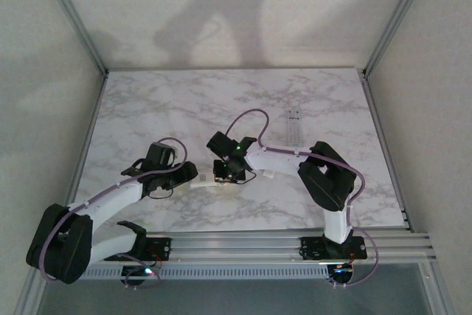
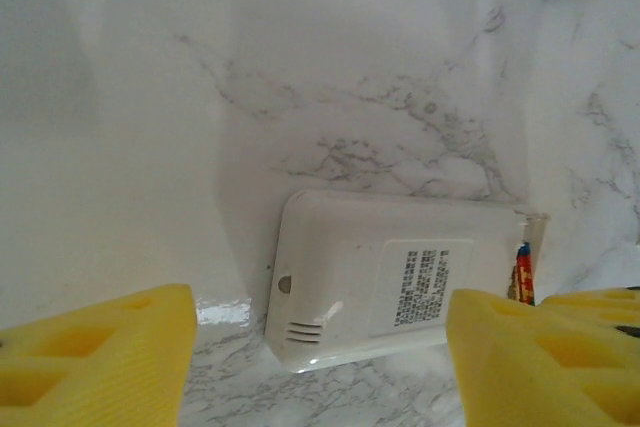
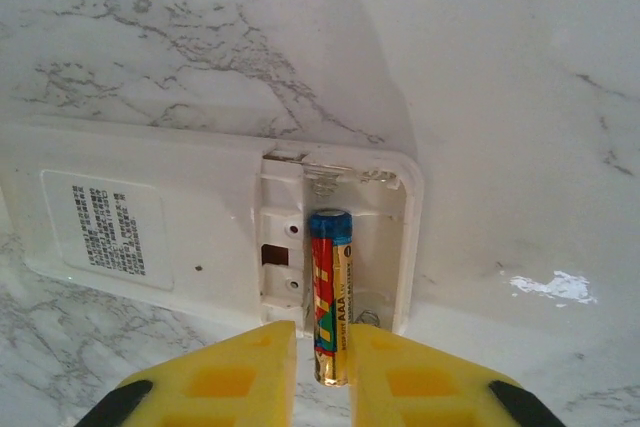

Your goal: Load the batteries into the remote control

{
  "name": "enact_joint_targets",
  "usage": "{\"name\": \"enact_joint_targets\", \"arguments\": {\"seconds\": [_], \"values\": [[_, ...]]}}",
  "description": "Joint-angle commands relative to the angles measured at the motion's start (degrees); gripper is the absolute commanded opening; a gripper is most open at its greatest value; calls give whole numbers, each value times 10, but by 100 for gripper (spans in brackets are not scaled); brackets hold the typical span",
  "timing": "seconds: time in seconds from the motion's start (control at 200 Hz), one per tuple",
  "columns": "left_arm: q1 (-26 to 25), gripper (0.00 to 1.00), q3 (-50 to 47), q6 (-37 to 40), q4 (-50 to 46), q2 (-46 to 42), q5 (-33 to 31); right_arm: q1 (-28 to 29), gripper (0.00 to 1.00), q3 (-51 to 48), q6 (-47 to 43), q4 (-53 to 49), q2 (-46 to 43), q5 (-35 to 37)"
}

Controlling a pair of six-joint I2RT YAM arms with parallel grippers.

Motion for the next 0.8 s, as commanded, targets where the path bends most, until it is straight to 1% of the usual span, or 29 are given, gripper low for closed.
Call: {"name": "enact_joint_targets", "arguments": {"seconds": [0.0, 0.125, 0.38, 0.626, 0.796], "values": [[-11, 59, 4, 5, 6, 19, 6, -2, 17, 0, -7, -9, -20, 10], [-23, 52, 9, 5, 13, 39, 6, -4, 15, -2, -10, -10, -11, 11], [-44, 48, 19, 6, 22, 73, -4, -5, 13, 1, -16, -4, 7, 13], [-53, 41, 19, 6, 29, 95, -14, -6, 12, 11, -19, -7, 25, 22], [-55, 40, 22, 7, 29, 102, -16, -6, 11, 19, -22, -8, 35, 30]]}}
